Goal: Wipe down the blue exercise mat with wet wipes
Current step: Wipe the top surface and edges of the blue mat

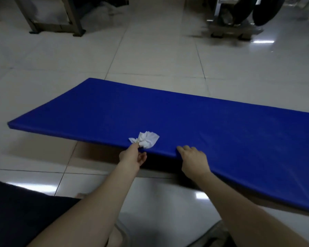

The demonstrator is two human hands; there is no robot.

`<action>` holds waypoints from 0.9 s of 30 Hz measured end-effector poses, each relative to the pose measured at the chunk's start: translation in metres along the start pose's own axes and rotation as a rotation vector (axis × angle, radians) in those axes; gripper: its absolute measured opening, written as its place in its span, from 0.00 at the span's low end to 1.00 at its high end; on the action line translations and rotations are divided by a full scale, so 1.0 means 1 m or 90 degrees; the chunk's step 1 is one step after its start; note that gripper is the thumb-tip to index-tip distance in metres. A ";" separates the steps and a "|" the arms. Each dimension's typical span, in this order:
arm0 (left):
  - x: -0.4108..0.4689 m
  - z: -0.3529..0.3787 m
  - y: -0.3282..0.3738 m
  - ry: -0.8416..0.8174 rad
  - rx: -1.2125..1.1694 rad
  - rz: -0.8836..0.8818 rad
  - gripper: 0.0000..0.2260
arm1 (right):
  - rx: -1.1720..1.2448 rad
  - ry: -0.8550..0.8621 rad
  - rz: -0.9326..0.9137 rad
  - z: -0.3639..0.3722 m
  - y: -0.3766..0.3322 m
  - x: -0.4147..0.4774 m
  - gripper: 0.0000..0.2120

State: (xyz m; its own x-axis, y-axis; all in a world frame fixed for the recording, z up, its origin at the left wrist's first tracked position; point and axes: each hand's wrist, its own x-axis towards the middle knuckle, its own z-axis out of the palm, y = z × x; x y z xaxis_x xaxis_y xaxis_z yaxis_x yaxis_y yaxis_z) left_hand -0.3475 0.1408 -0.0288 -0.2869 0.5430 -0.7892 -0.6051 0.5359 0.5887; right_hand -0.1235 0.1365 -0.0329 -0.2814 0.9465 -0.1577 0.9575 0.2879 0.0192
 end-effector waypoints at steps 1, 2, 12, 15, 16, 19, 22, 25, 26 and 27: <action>-0.006 0.015 0.006 -0.015 0.006 -0.001 0.12 | 0.004 0.028 0.012 -0.012 0.014 0.005 0.29; -0.010 0.028 0.009 -0.028 0.015 -0.002 0.11 | 0.007 0.046 0.027 -0.019 0.026 0.007 0.29; -0.026 0.132 -0.142 -0.183 0.114 -0.226 0.16 | 0.242 -0.041 0.434 0.009 0.117 -0.035 0.04; -0.024 0.137 -0.197 -0.220 0.150 -0.273 0.13 | 0.472 -0.007 0.438 0.022 0.099 -0.025 0.11; -0.022 0.135 -0.213 -0.219 0.136 -0.302 0.10 | 0.508 -0.037 0.442 0.031 0.094 -0.025 0.13; -0.020 0.121 -0.226 -0.281 0.128 -0.360 0.08 | 0.496 -0.111 0.416 0.058 0.086 -0.027 0.14; -0.016 0.107 -0.223 -0.295 0.262 -0.344 0.14 | 0.481 -0.129 0.418 0.081 0.086 -0.030 0.14; -0.008 0.088 -0.210 -0.211 0.561 -0.200 0.12 | 0.504 -0.107 0.452 0.101 0.088 -0.032 0.19; 0.001 0.079 -0.203 -0.180 0.669 -0.101 0.10 | 0.520 -0.094 0.471 0.105 0.089 -0.033 0.18; 0.011 0.069 -0.194 -0.151 0.789 0.028 0.08 | 0.538 -0.076 0.487 0.105 0.090 -0.032 0.17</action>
State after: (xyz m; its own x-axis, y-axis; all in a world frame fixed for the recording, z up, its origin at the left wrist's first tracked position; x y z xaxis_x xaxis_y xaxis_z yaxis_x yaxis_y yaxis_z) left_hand -0.1822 0.0874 -0.1396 -0.0709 0.6091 -0.7899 0.5388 0.6898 0.4836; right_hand -0.0213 0.1166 -0.1293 0.3574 0.7985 -0.4844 0.6251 -0.5899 -0.5112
